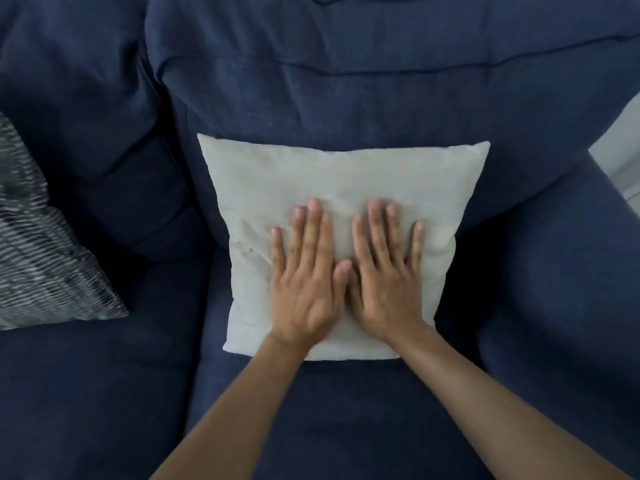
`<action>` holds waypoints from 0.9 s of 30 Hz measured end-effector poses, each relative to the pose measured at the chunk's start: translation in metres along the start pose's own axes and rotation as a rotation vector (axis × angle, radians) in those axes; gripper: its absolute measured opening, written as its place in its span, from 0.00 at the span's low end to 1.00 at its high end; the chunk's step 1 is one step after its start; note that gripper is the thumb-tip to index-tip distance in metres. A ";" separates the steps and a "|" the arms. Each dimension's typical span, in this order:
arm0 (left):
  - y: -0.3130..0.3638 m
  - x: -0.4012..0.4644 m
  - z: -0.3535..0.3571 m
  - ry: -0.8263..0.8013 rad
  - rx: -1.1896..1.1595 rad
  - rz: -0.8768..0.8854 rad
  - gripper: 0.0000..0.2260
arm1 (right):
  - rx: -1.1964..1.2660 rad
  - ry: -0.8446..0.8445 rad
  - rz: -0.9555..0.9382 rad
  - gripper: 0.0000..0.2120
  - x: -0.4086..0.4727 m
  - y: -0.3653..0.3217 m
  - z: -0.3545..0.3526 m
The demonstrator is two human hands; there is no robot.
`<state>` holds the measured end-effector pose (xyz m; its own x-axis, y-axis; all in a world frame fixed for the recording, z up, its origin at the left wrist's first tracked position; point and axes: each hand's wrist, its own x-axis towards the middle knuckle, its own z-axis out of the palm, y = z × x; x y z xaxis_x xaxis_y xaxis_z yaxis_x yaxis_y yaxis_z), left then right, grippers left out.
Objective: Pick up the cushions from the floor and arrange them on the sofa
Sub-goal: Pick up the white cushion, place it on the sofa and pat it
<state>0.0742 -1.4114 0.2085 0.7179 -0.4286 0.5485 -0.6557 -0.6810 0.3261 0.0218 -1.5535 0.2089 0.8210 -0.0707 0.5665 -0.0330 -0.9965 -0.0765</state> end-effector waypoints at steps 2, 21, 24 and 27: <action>-0.029 0.000 0.010 0.023 0.060 -0.103 0.30 | -0.048 0.024 0.047 0.34 -0.001 0.020 0.010; -0.014 -0.073 0.025 -0.059 -0.098 -0.532 0.35 | 0.009 -0.036 0.345 0.36 -0.084 0.004 0.025; -0.047 -0.089 0.019 -0.129 -0.101 -0.681 0.34 | 0.025 -0.077 0.610 0.38 -0.100 0.024 0.015; -0.067 -0.099 -0.003 -0.187 -0.101 -0.805 0.34 | 0.083 -0.089 0.755 0.38 -0.104 0.032 -0.007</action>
<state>0.0465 -1.3214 0.1352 0.9975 0.0690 -0.0159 0.0633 -0.7685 0.6367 -0.0690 -1.5780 0.1535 0.6356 -0.7242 0.2676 -0.5638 -0.6722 -0.4800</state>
